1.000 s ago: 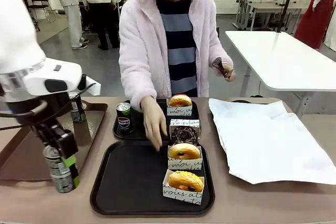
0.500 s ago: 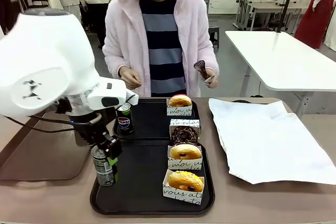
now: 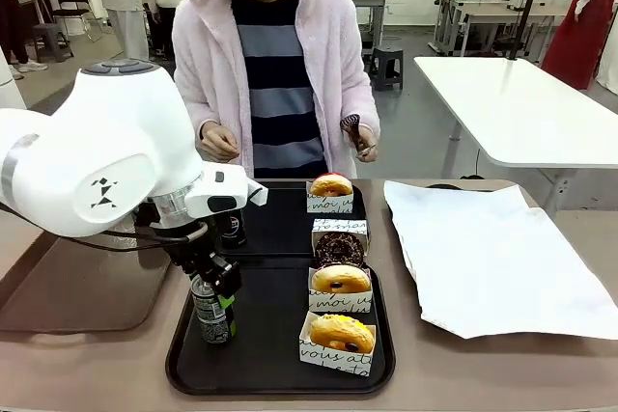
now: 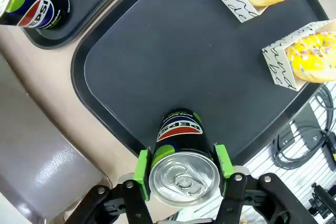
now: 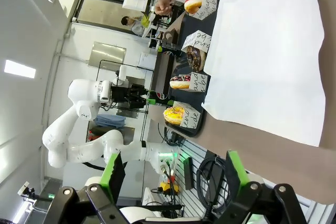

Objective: Set up donuts and drinks on trays.
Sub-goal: Pick up one Pepsi coke from the Handle tray and place it on the Flat Tray without a Pepsi coke.

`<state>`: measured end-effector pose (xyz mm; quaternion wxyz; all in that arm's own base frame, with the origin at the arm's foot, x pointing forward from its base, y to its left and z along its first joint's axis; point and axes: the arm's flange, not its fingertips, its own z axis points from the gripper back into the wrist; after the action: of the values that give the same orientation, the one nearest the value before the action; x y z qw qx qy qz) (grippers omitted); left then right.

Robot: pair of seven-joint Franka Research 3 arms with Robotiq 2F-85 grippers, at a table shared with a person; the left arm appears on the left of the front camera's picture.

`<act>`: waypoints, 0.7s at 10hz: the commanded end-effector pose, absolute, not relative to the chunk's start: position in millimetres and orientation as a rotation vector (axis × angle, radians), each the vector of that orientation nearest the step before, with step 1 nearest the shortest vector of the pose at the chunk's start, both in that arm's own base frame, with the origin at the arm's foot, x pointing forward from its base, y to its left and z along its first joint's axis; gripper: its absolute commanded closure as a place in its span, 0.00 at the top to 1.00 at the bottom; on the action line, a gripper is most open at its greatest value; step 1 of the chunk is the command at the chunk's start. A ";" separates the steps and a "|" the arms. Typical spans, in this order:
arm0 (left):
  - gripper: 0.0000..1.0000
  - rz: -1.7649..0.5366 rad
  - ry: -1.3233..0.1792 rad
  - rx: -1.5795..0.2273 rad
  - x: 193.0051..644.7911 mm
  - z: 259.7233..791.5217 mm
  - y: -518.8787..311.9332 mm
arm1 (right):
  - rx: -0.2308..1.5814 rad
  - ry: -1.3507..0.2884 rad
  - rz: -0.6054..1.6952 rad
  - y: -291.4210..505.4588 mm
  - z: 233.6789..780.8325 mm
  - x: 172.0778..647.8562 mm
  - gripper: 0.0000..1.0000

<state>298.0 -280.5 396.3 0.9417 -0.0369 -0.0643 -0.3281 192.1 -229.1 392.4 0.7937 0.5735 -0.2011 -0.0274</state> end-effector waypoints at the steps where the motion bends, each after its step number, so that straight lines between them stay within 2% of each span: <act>1: 0.59 -0.678 -0.163 -0.075 301.7 390.0 -279.0 | 1.249 -0.466 -0.050 -228.7 393.1 194.4 1.00; 2: 1.00 -0.676 -0.163 -0.073 302.3 388.9 -277.8 | 1.249 -0.466 -0.050 -228.7 393.1 194.4 1.00; 5: 1.00 -0.680 -0.200 -0.085 296.6 408.5 -274.9 | 1.249 -0.466 -0.050 -228.7 393.1 194.4 1.00; 6: 0.90 -0.674 -0.197 -0.058 293.2 423.2 -274.8 | 1.249 -0.466 -0.050 -228.7 393.1 194.4 1.00; 7: 0.99 -0.649 -0.216 -0.040 287.1 442.4 -274.1 | 1.249 -0.466 -0.050 -228.7 393.1 194.4 1.00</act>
<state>296.6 -276.6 423.8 0.9390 -0.0359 -0.0983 -0.3275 192.1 -229.1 392.4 0.7937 0.5735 -0.2011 -0.0274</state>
